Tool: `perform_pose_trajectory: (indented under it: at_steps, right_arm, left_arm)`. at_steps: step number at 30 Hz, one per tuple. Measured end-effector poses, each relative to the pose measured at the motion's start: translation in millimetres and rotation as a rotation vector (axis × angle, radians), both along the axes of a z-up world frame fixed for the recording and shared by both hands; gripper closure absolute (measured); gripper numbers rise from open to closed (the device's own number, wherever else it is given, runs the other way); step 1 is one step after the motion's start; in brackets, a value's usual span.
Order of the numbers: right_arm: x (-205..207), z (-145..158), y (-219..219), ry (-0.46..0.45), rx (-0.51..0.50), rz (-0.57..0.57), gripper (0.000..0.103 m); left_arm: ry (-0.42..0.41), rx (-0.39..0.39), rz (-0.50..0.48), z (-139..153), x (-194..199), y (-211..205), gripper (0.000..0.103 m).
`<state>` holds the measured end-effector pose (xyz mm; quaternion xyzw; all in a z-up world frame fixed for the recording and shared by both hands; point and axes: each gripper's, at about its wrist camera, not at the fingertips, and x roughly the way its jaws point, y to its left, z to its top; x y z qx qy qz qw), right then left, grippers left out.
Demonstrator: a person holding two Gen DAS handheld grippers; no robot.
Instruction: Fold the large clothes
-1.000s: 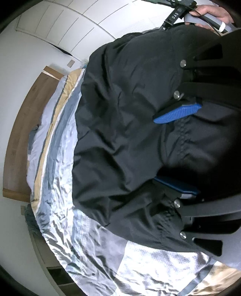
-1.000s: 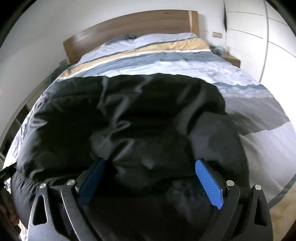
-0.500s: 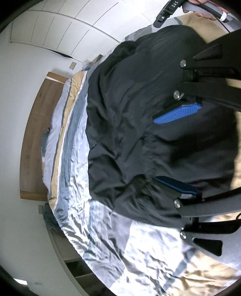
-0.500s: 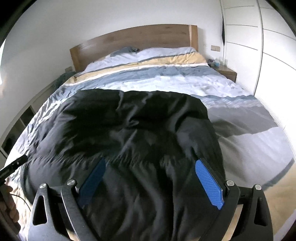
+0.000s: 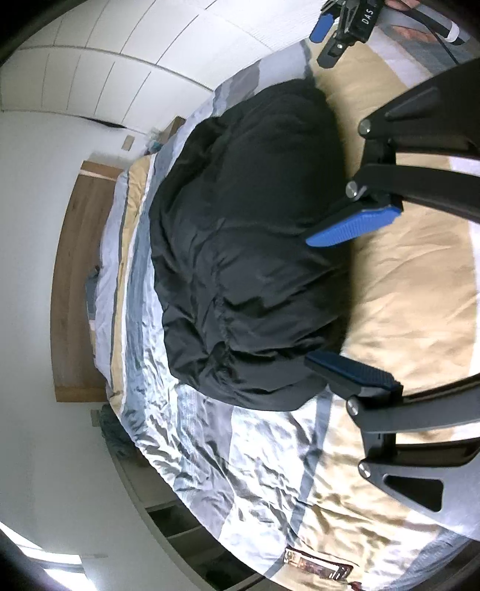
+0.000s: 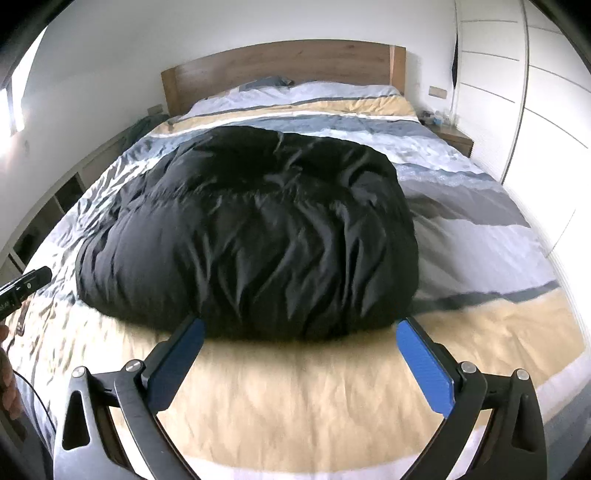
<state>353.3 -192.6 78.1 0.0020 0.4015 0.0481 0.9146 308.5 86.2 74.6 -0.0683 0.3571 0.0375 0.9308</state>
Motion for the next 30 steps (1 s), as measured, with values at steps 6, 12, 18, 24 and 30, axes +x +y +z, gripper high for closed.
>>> perform_pose_trajectory:
  at_steps: [6, 12, 18, 24, 30]
  right_arm:
    - [-33, 8, -10, -0.013, 0.012, -0.016, 0.001]
    - [-51, 10, -26, -0.018, 0.004, -0.040, 0.001]
    - [-48, 0, -51, -0.008, 0.042, -0.068, 0.001]
    - [-6, -12, -89, 0.038, 0.146, -0.097, 0.001]
    - [69, -35, -120, 0.104, 0.324, -0.089, 0.000]
  left_arm:
    - [-0.018, 0.029, -0.022, 9, -30, -14, 0.045]
    - [-0.027, 0.040, -0.029, 10, -45, -18, 0.045]
    - [0.062, -0.007, -0.038, -11, -33, 2, 0.045]
    - [0.168, -0.116, 0.114, -43, 1, 78, 0.045]
    - [0.187, -0.410, 0.173, -72, 53, 179, 0.045]
